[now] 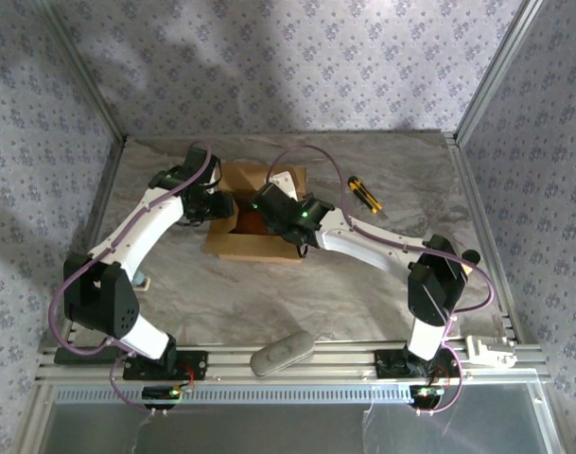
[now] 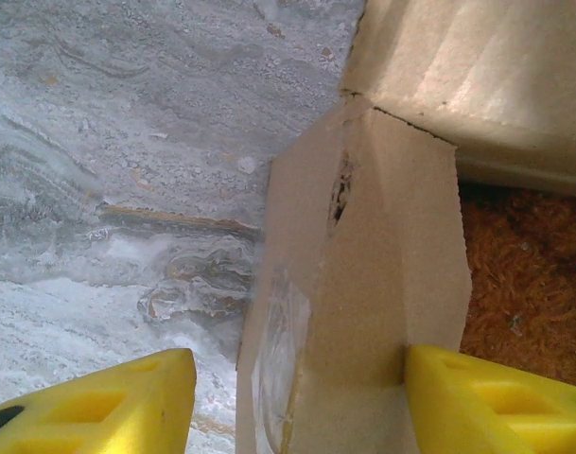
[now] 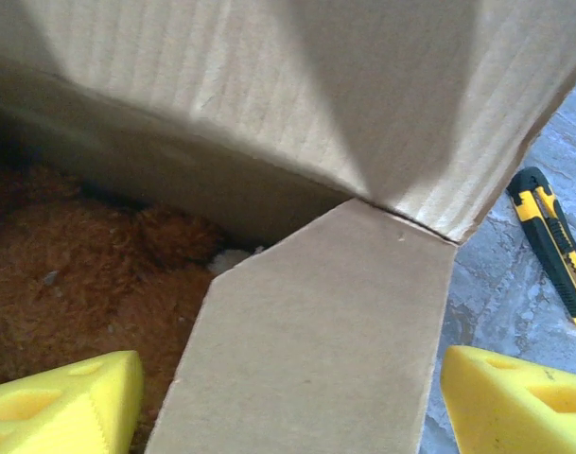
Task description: Unpack the express box
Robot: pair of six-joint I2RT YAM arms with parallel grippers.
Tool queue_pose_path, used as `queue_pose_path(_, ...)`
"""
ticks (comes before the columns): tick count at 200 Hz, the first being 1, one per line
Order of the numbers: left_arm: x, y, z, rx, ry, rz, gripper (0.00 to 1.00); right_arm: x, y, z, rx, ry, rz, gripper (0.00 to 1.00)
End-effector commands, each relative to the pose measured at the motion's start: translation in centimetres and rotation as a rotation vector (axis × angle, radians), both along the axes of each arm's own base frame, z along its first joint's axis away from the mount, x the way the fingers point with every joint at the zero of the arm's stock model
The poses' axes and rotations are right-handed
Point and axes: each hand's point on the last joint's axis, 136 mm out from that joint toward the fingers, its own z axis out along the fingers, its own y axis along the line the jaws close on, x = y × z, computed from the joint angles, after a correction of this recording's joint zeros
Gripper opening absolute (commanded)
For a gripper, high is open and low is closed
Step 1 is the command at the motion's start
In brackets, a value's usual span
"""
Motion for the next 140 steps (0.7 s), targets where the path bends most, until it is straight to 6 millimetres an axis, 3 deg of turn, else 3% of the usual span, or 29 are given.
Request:
queue_pose_path(1,-0.4,0.8,-0.8,0.031,0.027,0.012,0.60,-0.1,0.8,1.0,0.032,-0.002,-0.007,0.83)
queue_pose_path(50,-0.6,1.3,-1.4,0.052,0.036,0.017,0.59,-0.1,-1.1,0.3,-0.047,-0.009,-0.064,0.83)
queue_pose_path(140,-0.9,2.5,-1.6,0.063,0.043,0.044,0.60,-1.4,-5.4,3.9,-0.041,-0.087,-0.135,0.83)
